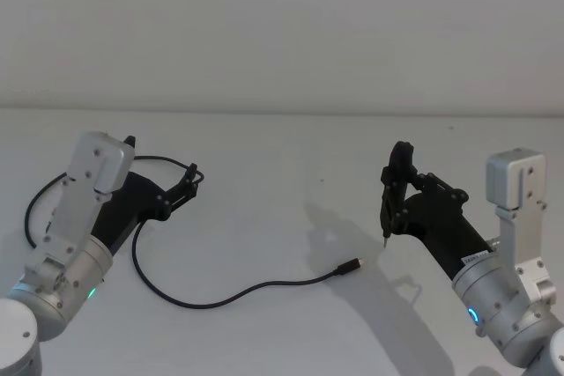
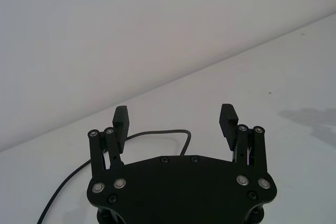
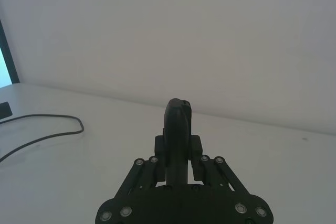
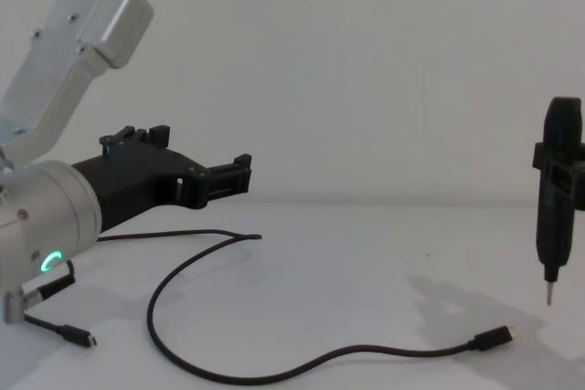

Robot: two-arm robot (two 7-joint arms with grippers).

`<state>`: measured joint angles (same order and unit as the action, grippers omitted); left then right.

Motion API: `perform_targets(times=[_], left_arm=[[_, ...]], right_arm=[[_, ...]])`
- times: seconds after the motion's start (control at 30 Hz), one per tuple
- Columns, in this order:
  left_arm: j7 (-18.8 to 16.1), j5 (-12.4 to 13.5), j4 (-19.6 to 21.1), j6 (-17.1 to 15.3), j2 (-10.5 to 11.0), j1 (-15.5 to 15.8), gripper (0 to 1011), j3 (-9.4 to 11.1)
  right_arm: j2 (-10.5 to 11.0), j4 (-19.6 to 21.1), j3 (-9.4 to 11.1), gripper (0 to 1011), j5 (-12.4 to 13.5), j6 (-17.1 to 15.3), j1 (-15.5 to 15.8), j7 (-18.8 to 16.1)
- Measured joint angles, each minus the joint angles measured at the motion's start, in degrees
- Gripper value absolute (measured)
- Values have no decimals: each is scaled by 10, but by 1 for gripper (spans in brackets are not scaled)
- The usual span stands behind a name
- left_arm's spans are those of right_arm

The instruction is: Pick up the data cable with the one hand.

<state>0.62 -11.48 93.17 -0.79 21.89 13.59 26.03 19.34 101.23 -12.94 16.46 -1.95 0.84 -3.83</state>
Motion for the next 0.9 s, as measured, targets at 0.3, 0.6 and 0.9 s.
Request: perform_targets(times=[0.3,0.6,0.9], left_arm=[[0,0,0,0,0,0,1004,0],[0,0,0,0,0,0,1004,0],[0,0,0,0,0,0,1004,0]], right_arm=[[0,0,0,275,0,0,0,0],[0,0,0,274,0,0,0,0],[0,0,0,275,0,0,0,0]])
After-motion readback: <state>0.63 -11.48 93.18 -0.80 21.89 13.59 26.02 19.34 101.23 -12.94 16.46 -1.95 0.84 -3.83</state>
